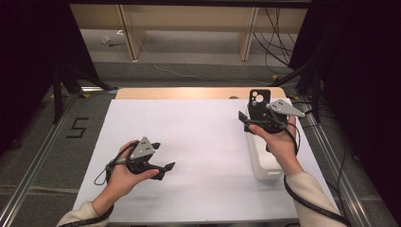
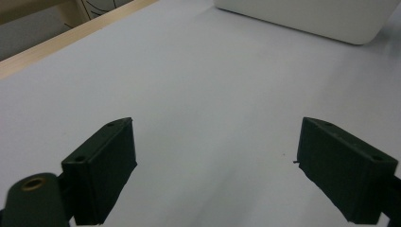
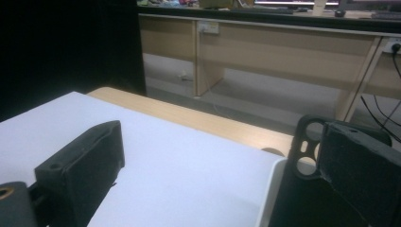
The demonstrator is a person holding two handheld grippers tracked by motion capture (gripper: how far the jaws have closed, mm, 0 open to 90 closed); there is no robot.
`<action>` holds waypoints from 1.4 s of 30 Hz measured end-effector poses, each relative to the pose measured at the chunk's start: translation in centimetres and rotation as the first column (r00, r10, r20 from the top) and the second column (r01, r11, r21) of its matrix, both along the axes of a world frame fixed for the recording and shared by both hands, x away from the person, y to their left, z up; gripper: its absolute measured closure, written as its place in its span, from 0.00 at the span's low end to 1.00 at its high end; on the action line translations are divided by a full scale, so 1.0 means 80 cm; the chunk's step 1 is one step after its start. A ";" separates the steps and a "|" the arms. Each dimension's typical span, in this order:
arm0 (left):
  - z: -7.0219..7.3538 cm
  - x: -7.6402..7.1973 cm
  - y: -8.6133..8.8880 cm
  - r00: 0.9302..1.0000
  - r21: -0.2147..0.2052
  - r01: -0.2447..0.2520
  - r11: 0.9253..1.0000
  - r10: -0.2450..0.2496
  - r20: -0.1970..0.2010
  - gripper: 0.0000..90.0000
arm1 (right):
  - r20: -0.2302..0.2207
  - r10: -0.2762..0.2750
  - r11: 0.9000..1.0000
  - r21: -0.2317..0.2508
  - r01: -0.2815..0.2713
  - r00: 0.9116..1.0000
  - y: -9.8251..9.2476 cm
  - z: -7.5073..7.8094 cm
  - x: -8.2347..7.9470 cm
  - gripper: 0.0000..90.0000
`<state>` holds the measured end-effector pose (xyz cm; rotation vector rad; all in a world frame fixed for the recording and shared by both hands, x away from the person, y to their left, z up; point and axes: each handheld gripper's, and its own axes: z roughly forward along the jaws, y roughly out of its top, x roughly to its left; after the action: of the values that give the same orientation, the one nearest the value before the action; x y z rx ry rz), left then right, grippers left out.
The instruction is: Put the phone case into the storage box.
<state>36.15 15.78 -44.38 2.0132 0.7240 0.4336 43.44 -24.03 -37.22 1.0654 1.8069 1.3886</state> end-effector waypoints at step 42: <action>0.002 -0.001 0.001 1.000 -0.008 -0.006 1.000 0.006 0.003 0.13 | 0.035 0.120 0.993 0.012 -0.120 0.992 -0.022 -0.018 -0.080 0.05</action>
<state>36.10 15.87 -44.24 2.0031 0.7288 0.4360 37.01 -25.77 -38.65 0.9476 1.8655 1.4823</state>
